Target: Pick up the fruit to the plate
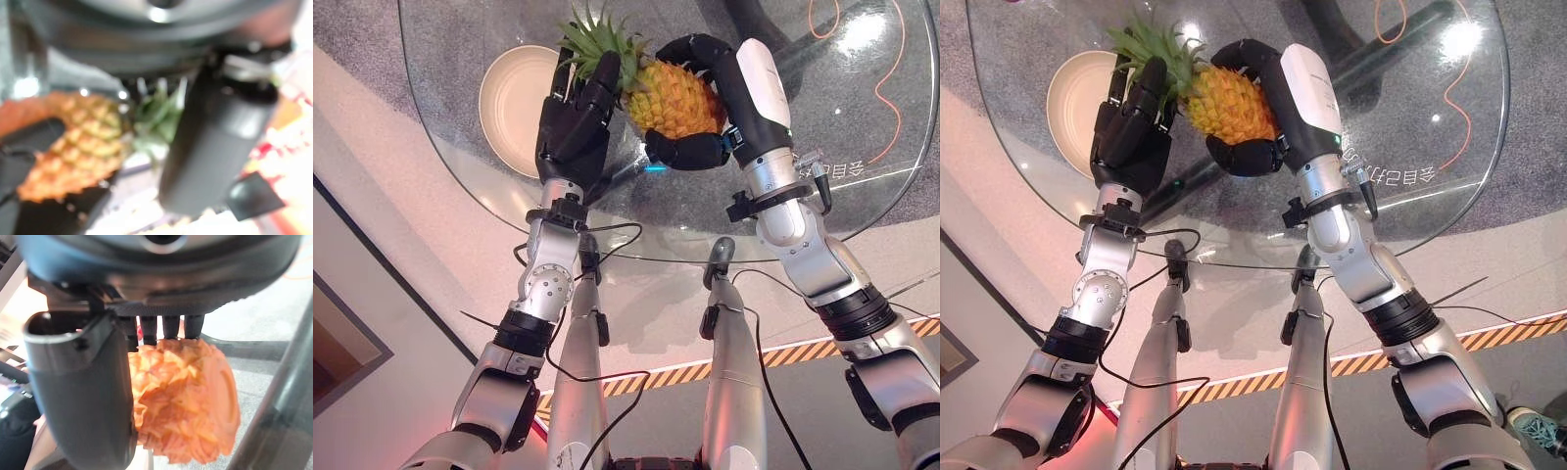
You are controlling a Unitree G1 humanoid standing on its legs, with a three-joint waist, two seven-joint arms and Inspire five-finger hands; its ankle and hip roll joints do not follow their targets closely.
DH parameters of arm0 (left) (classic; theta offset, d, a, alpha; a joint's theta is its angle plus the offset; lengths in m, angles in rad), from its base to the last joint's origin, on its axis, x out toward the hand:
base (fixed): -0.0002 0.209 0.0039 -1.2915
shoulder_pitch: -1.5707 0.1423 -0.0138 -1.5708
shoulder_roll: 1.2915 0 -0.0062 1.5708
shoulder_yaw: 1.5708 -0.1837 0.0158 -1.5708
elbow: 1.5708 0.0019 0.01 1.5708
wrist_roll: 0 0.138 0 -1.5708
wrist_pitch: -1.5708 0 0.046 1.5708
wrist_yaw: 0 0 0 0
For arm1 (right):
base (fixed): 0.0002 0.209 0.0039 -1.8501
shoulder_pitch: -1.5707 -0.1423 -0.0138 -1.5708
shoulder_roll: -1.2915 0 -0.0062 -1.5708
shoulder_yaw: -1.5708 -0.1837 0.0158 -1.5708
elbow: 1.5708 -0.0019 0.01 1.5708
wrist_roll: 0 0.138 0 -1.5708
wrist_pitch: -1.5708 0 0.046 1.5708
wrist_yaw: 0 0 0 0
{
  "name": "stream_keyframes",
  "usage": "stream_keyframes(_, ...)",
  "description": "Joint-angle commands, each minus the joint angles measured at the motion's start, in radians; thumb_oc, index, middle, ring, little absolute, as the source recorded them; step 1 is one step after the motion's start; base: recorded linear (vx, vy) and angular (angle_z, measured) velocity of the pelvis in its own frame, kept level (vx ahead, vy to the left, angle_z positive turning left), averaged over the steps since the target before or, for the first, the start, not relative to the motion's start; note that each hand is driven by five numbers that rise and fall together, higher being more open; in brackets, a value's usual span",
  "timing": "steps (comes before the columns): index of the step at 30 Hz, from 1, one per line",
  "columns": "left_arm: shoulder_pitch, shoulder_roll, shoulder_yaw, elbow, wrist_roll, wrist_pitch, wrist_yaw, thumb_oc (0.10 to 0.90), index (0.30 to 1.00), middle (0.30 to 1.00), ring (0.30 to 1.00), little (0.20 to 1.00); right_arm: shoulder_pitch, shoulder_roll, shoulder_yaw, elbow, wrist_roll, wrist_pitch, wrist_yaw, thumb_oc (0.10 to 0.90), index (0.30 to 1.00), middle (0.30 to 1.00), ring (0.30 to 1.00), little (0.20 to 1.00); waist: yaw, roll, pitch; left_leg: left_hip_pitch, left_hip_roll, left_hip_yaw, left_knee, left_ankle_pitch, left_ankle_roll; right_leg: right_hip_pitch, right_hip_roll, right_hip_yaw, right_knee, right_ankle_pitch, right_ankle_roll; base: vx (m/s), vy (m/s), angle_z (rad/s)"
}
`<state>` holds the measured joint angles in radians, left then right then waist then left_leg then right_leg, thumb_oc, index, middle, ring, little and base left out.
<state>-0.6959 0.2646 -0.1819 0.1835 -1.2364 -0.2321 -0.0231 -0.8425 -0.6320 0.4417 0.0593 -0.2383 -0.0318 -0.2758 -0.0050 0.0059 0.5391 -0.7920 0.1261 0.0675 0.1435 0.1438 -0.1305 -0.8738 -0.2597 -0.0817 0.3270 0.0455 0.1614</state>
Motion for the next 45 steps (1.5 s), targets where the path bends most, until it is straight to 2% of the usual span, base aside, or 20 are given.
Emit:
stream_keyframes(1, -0.09, 0.04, -0.003, -0.179, 0.043, -0.058, -0.035, 0.8, 0.9, 0.9, 0.9, 0.9, -0.112, -0.008, 0.03, -0.21, -0.06, -0.154, 0.004, 0.1, 0.3, 0.3, 0.3, 0.2, -0.008, -0.005, -0.019, -0.025, -0.044, -0.032, 0.087, -0.066, 0.021, 0.052, 0.03, -0.06, -0.099, 0.06, 0.004, 0.0, 0.0, 0.0)
stream_keyframes(8, -0.098, 0.046, -0.01, -0.178, 0.044, -0.054, -0.049, 0.8, 0.9, 0.9, 0.9, 0.9, -0.128, -0.017, 0.037, -0.222, -0.071, -0.166, 0.008, 0.1, 0.3, 0.3, 0.3, 0.2, -0.009, -0.006, -0.019, -0.027, -0.043, -0.034, 0.086, -0.064, 0.02, 0.051, 0.03, -0.06, -0.102, 0.061, 0.005, 0.0, 0.0, 0.0)
stream_keyframes(9, -0.102, 0.048, -0.01, -0.181, 0.042, -0.056, -0.063, 0.635, 0.759, 0.759, 0.759, 0.735, -0.133, -0.019, 0.038, -0.228, -0.071, -0.165, 0.01, 0.1, 0.3, 0.3, 0.3, 0.2, -0.01, -0.006, -0.019, -0.035, -0.044, -0.034, 0.085, -0.057, 0.021, 0.043, 0.029, -0.059, -0.103, 0.068, 0.004, 0.0, 0.0, 0.0)
stream_keyframes(10, -0.097, 0.048, -0.01, -0.178, 0.041, -0.06, -0.074, 0.394, 0.552, 0.552, 0.552, 0.494, -0.128, -0.02, 0.04, -0.226, -0.071, -0.169, 0.009, 0.1, 0.3, 0.3, 0.3, 0.2, -0.009, -0.006, -0.019, -0.027, -0.043, -0.034, 0.087, -0.065, 0.02, 0.05, 0.031, -0.059, -0.1, 0.06, 0.005, 0.0, 0.0, 0.0)
stream_keyframes(11, -0.103, 0.051, -0.01, -0.18, 0.042, -0.065, -0.082, 0.1, 0.3, 0.3, 0.3, 0.2, -0.135, -0.022, 0.041, -0.226, -0.073, -0.171, 0.01, 0.1, 0.3, 0.3, 0.3, 0.2, -0.009, -0.006, -0.019, -0.035, -0.044, -0.034, 0.085, -0.058, 0.021, 0.043, 0.03, -0.059, -0.104, 0.068, 0.004, 0.0, 0.0, 0.0)
stream_keyframes(23, -0.108, 0.049, -0.009, -0.183, 0.036, -0.107, -0.111, 0.1, 0.3, 0.3, 0.3, 0.2, -0.136, -0.026, 0.045, -0.22, -0.07, -0.171, -0.003, 0.1, 0.3, 0.3, 0.3, 0.2, -0.01, -0.009, -0.019, -0.023, -0.042, -0.033, 0.086, -0.068, 0.019, 0.054, 0.033, -0.057, -0.103, 0.06, 0.004, 0.0, 0.0, 0.0)
stream_keyframes(37, -0.114, 0.034, -0.002, -0.18, 0.038, -0.137, -0.109, 0.1, 0.3, 0.3, 0.3, 0.2, -0.123, -0.006, 0.017, -0.214, -0.08, -0.133, -0.065, 0.1, 0.3, 0.3, 0.3, 0.2, -0.012, -0.01, -0.019, -0.025, -0.044, -0.036, 0.087, -0.071, 0.019, 0.051, 0.035, -0.054, -0.1, 0.056, 0.004, 0.0, 0.0, 0.0)
stream_keyframes(38, -0.118, 0.035, -0.001, -0.18, 0.037, -0.137, -0.109, 0.1, 0.3, 0.3, 0.3, 0.2, -0.126, -0.007, 0.015, -0.214, -0.079, -0.132, -0.069, 0.149, 0.342, 0.342, 0.342, 0.249, -0.013, -0.011, -0.019, -0.033, -0.046, -0.036, 0.086, -0.063, 0.02, 0.045, 0.034, -0.054, -0.103, 0.064, 0.003, 0.0, 0.0, 0.0)
stream_keyframes(39, -0.114, 0.034, -0.001, -0.179, 0.037, -0.137, -0.109, 0.1, 0.3, 0.3, 0.3, 0.2, -0.122, -0.005, 0.015, -0.213, -0.077, -0.132, -0.072, 0.243, 0.422, 0.422, 0.422, 0.343, -0.012, -0.01, -0.019, -0.025, -0.045, -0.036, 0.088, -0.071, 0.019, 0.052, 0.035, -0.054, -0.1, 0.056, 0.004, 0.0, 0.0, 0.0)
stream_keyframes(40, -0.115, 0.034, 0.0, -0.178, 0.038, -0.138, -0.108, 0.1, 0.3, 0.3, 0.3, 0.2, -0.12, -0.004, 0.011, -0.212, -0.073, -0.128, -0.081, 0.6, 0.728, 0.728, 0.728, 0.7, -0.013, -0.01, -0.019, -0.026, -0.045, -0.037, 0.089, -0.072, 0.019, 0.051, 0.035, -0.053, -0.099, 0.056, 0.004, 0.0, 0.0, 0.0)
stream_keyframes(41, -0.119, 0.034, 0.002, -0.178, 0.04, -0.139, -0.107, 0.1, 0.3, 0.3, 0.3, 0.2, -0.122, -0.005, 0.008, -0.213, -0.069, -0.125, -0.088, 0.8, 0.9, 0.9, 0.9, 0.9, -0.014, -0.01, -0.019, -0.033, -0.047, -0.038, 0.088, -0.064, 0.02, 0.044, 0.034, -0.052, -0.1, 0.063, 0.003, 0.0, 0.0, 0.0)
stream_keyframes(45, -0.113, 0.023, 0.006, -0.178, 0.054, -0.154, -0.102, 0.1, 0.3, 0.3, 0.3, 0.2, -0.101, 0.016, -0.015, -0.202, -0.084, -0.122, -0.124, 0.8, 0.9, 0.9, 0.9, 0.9, -0.014, -0.007, -0.019, -0.032, -0.046, -0.038, 0.089, -0.072, 0.02, 0.043, 0.038, -0.05, -0.094, 0.053, 0.002, 0.0, 0.0, 0.0)
